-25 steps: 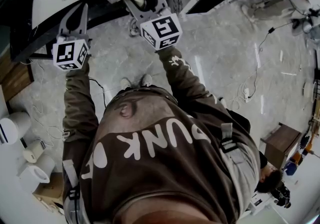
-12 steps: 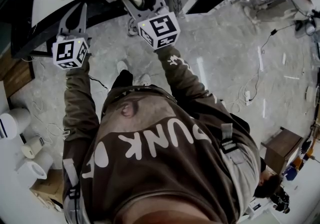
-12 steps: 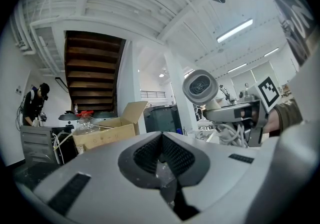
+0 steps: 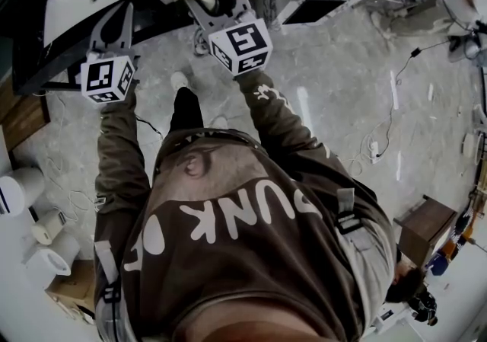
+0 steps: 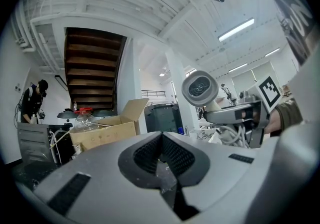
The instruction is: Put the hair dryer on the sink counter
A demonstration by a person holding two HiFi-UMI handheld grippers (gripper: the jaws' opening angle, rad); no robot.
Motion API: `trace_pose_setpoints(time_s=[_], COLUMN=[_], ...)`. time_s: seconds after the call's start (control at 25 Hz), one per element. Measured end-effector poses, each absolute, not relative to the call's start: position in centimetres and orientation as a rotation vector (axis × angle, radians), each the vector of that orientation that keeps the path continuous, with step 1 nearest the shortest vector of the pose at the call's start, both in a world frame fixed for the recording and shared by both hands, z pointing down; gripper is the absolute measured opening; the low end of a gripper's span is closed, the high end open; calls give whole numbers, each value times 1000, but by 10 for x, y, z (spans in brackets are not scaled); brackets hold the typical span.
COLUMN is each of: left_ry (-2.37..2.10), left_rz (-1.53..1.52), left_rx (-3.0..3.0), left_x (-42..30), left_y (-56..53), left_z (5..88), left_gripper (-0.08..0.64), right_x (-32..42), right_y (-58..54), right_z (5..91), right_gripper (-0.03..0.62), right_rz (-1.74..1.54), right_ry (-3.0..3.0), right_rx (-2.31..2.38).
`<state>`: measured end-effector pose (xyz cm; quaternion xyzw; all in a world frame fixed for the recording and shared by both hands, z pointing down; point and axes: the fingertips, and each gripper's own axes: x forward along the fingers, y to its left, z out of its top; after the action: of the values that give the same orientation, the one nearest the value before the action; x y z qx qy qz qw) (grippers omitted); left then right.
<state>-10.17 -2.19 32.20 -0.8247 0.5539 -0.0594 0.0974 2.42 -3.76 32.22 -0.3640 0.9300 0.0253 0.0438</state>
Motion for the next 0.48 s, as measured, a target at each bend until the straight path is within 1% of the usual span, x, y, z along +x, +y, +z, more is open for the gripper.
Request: trace_pose_setpoints(time_s=[0.48], left_ry=[1642], left_rz=[-158], left_rx=[-2483], left_x=[-155], left_y=[-140], left_z=[351], left_gripper=[-6], right_x=[-30], right_y=[-153], right_z=[352], right_gripper=[166], right_rz=[19], right_ry=[2895], right_rx=[-1164])
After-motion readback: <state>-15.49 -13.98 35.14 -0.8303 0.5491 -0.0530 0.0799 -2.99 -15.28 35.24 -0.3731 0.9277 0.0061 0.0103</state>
